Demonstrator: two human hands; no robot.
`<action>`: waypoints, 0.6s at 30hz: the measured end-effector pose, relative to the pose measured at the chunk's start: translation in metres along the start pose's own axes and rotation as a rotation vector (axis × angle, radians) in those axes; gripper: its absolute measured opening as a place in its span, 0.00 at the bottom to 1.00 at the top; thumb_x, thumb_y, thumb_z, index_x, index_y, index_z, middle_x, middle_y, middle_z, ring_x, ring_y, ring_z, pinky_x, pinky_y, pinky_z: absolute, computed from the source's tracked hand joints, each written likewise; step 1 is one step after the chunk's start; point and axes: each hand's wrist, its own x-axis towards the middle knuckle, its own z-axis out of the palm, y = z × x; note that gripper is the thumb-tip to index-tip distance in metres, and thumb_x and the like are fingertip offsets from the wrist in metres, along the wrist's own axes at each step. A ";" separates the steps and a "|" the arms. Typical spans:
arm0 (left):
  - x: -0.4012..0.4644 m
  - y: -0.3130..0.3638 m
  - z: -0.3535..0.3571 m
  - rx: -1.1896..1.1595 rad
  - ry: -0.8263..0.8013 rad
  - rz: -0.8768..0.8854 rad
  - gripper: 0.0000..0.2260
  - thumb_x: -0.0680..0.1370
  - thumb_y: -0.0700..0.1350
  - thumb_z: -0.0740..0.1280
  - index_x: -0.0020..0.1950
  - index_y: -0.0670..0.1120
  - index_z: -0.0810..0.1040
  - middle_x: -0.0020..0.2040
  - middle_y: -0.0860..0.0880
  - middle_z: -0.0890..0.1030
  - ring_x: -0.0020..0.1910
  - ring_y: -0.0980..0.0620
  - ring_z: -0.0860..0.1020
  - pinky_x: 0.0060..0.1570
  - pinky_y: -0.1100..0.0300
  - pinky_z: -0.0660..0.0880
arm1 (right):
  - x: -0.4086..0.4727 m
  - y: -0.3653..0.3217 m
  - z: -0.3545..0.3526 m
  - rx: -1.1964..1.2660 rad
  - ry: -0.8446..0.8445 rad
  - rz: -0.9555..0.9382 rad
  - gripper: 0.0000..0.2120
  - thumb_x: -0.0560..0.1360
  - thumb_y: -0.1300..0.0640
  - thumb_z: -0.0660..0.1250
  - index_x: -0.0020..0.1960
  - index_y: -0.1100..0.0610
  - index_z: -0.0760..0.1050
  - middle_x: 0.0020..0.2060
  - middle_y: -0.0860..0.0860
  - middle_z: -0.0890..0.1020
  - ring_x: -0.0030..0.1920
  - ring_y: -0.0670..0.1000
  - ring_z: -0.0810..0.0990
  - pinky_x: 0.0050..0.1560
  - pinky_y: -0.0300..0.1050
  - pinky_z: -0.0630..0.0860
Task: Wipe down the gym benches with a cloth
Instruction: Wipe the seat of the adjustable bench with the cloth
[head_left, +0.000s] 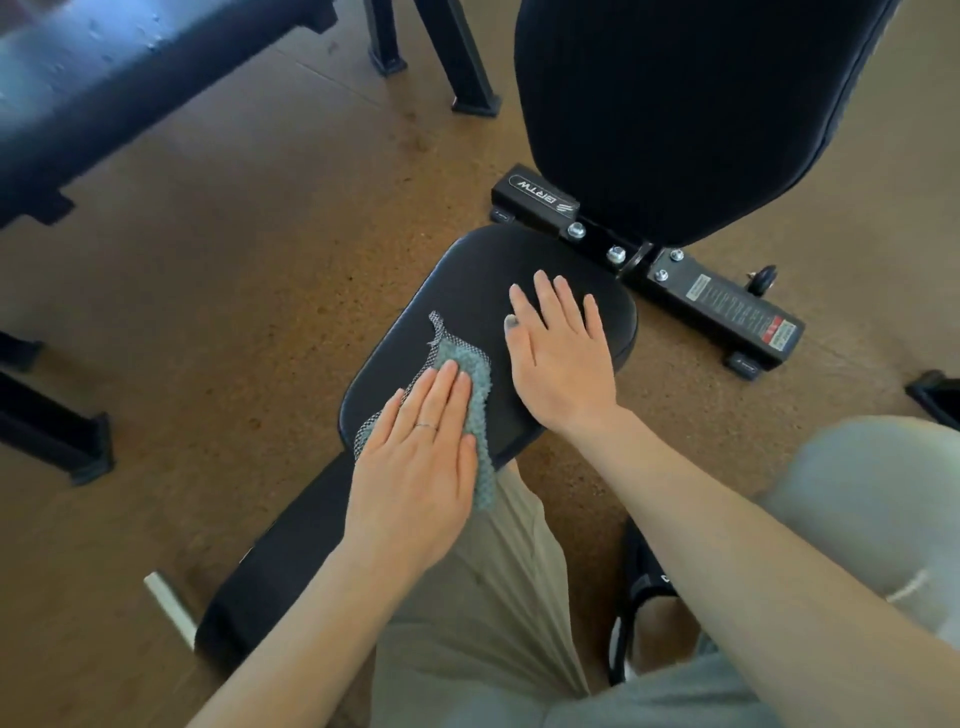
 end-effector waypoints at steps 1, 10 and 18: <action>0.016 0.006 0.000 -0.014 -0.002 -0.039 0.27 0.87 0.54 0.43 0.84 0.46 0.57 0.84 0.47 0.58 0.83 0.50 0.57 0.81 0.51 0.51 | 0.001 -0.001 0.002 -0.024 0.013 0.008 0.27 0.85 0.44 0.40 0.83 0.49 0.55 0.83 0.51 0.52 0.83 0.51 0.44 0.81 0.56 0.41; -0.032 -0.012 -0.003 -0.054 -0.002 -0.089 0.26 0.87 0.53 0.42 0.84 0.46 0.54 0.84 0.48 0.56 0.83 0.51 0.54 0.81 0.52 0.49 | -0.003 0.001 0.001 -0.011 0.039 -0.007 0.27 0.85 0.44 0.41 0.82 0.48 0.57 0.83 0.50 0.53 0.83 0.50 0.45 0.81 0.54 0.41; 0.078 -0.042 -0.017 -0.515 -0.047 -0.561 0.22 0.87 0.52 0.46 0.74 0.46 0.71 0.73 0.43 0.75 0.67 0.44 0.75 0.67 0.46 0.69 | -0.002 -0.001 0.006 -0.052 0.108 0.005 0.28 0.84 0.43 0.41 0.81 0.47 0.60 0.82 0.51 0.57 0.82 0.51 0.49 0.81 0.55 0.46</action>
